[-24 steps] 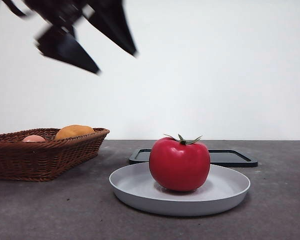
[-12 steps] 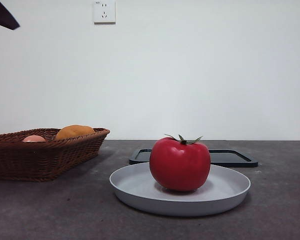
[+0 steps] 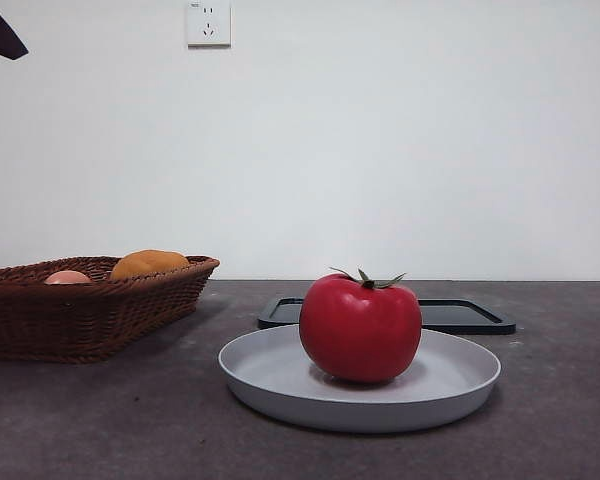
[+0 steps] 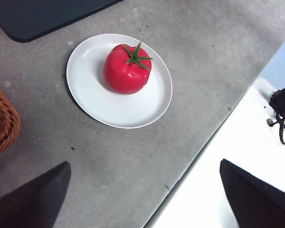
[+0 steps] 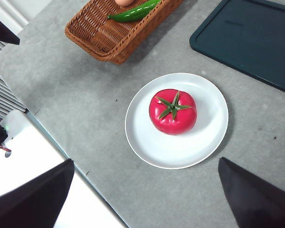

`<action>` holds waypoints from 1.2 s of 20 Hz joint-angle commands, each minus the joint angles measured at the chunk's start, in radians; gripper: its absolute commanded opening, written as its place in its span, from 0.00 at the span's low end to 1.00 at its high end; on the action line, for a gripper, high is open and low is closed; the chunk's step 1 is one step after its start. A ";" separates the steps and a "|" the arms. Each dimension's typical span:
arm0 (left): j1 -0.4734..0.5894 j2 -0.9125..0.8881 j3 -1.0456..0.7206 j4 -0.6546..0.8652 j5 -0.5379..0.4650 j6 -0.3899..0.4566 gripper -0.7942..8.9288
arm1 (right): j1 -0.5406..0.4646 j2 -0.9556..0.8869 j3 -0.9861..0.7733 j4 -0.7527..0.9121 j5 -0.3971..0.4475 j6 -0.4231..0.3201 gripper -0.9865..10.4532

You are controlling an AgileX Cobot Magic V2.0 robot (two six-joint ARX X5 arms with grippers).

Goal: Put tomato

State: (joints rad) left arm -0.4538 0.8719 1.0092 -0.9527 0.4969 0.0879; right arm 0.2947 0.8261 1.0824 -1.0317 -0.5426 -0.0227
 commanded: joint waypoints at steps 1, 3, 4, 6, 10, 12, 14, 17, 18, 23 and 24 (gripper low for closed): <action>-0.004 0.006 0.017 0.007 0.005 0.010 0.60 | 0.005 0.031 0.019 0.010 0.000 -0.003 0.51; -0.004 0.006 0.017 0.007 0.005 0.009 0.60 | 0.005 0.059 0.019 0.015 0.000 -0.002 0.51; -0.004 0.006 0.017 0.007 0.005 0.010 0.60 | 0.005 0.081 0.019 0.027 0.000 -0.001 0.51; -0.004 0.006 0.017 0.007 0.005 0.010 0.60 | 0.015 0.131 0.019 0.069 0.000 0.015 0.51; -0.004 0.006 0.017 0.007 0.005 0.009 0.60 | 0.068 0.261 0.019 0.164 0.002 0.016 0.51; -0.004 0.006 0.017 0.007 0.005 0.009 0.60 | 0.103 0.333 0.019 0.210 0.026 0.016 0.51; -0.004 0.006 0.017 0.007 0.005 0.009 0.60 | 0.135 0.400 0.019 0.249 0.069 0.016 0.54; -0.004 0.006 0.017 0.007 0.005 0.009 0.60 | 0.173 0.498 0.019 0.306 0.097 0.016 0.55; -0.004 0.006 0.017 0.007 0.005 0.009 0.60 | 0.187 0.529 0.019 0.322 0.116 0.016 0.55; -0.004 0.006 0.017 0.007 0.005 0.009 0.60 | 0.247 0.654 0.019 0.388 0.161 0.016 0.59; -0.004 0.006 0.017 0.007 0.005 0.009 0.60 | 0.258 0.674 0.019 0.403 0.169 0.018 0.59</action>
State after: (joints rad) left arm -0.4538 0.8715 1.0092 -0.9524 0.4969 0.0879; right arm 0.5446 1.4857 1.0824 -0.6369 -0.3737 -0.0113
